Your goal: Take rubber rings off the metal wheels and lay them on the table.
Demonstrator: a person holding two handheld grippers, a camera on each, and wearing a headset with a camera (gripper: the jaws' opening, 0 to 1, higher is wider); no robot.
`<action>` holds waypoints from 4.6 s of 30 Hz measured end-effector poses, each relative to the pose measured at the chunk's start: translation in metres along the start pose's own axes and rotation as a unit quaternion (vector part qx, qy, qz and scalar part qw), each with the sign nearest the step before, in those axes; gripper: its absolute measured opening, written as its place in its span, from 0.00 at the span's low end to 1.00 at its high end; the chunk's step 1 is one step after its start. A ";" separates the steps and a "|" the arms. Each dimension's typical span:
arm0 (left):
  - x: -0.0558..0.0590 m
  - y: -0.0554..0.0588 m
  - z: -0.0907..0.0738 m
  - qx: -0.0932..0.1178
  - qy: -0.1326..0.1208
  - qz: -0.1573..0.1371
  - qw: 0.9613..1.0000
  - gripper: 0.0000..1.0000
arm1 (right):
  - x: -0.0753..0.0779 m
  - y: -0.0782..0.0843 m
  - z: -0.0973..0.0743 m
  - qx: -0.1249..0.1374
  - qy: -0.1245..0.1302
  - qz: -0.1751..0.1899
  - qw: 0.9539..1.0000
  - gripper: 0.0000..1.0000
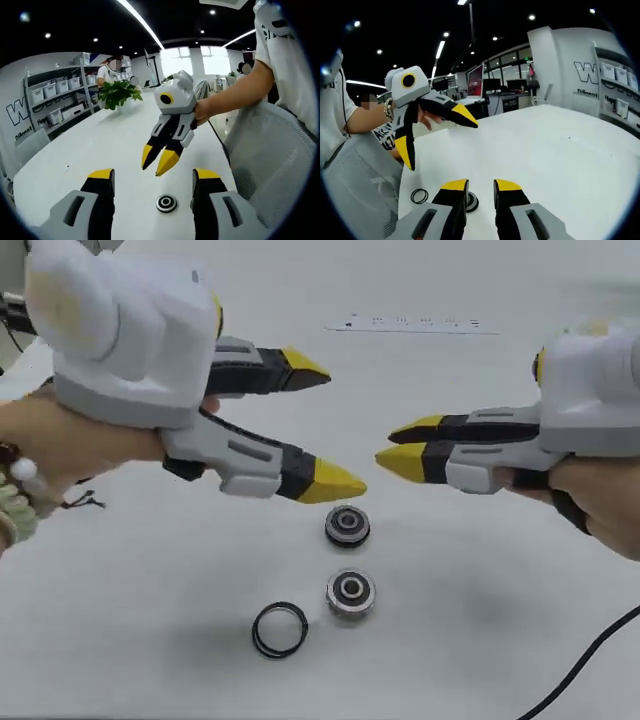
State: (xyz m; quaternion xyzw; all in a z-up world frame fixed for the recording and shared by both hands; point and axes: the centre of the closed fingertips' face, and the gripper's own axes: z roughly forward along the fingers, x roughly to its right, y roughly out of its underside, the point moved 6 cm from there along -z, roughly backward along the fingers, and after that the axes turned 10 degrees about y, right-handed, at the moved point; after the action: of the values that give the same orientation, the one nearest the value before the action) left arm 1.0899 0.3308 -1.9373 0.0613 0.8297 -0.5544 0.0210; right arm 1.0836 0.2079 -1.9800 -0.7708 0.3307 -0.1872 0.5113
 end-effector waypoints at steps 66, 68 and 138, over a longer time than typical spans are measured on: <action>0.020 0.079 0.046 -0.062 0.009 -0.094 0.994 0.08 | -0.027 0.060 0.021 -0.116 -0.041 -0.029 0.992 0.20; 0.021 0.079 0.046 -0.062 0.010 -0.093 0.994 0.08 | -0.027 0.060 0.021 -0.117 -0.042 -0.032 0.992 0.20; 0.021 0.081 0.047 -0.055 -0.007 -0.095 0.994 0.07 | -0.020 0.058 0.015 -0.187 0.050 0.268 0.944 0.00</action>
State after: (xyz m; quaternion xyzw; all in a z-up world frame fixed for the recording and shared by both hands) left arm 1.0773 0.3196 -2.0317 -0.0228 0.8610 -0.5076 -0.0221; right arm 1.0606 0.2166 -2.0378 -0.7250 0.5793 -0.0168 0.3721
